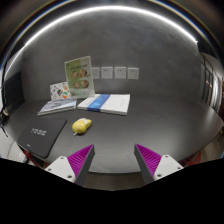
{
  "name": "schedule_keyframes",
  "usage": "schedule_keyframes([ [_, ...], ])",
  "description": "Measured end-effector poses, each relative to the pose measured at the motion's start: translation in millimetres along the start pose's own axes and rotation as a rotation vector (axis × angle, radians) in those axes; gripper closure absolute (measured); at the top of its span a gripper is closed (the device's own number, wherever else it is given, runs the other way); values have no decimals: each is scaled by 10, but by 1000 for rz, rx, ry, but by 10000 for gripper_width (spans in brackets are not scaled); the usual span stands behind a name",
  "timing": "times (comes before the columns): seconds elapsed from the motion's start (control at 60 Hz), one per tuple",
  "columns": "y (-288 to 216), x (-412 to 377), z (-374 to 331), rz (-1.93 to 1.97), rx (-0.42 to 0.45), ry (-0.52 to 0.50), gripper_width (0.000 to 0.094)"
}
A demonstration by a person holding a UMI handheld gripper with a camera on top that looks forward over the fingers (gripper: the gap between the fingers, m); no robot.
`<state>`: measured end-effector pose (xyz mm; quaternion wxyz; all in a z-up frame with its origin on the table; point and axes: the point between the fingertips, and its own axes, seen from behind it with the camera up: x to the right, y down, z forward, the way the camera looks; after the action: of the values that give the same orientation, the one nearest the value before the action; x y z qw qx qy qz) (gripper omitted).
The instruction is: Arrange mouse
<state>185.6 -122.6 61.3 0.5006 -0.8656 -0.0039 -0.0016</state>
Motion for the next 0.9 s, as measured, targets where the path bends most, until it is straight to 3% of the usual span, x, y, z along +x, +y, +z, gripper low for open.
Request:
schedule_keyframes([
  [0.1, 58, -91, -26, 13, -18, 15, 101],
  [0.167, 6, -560, 103, 0, -23, 38, 103],
  [0.417, 147, -1503, 388, -30, -75, -51, 102],
  [0.633, 135, -1712, 993, -11, -97, -110, 102],
  [0.9, -230, -1571, 1760, -1, -76, -150, 126],
])
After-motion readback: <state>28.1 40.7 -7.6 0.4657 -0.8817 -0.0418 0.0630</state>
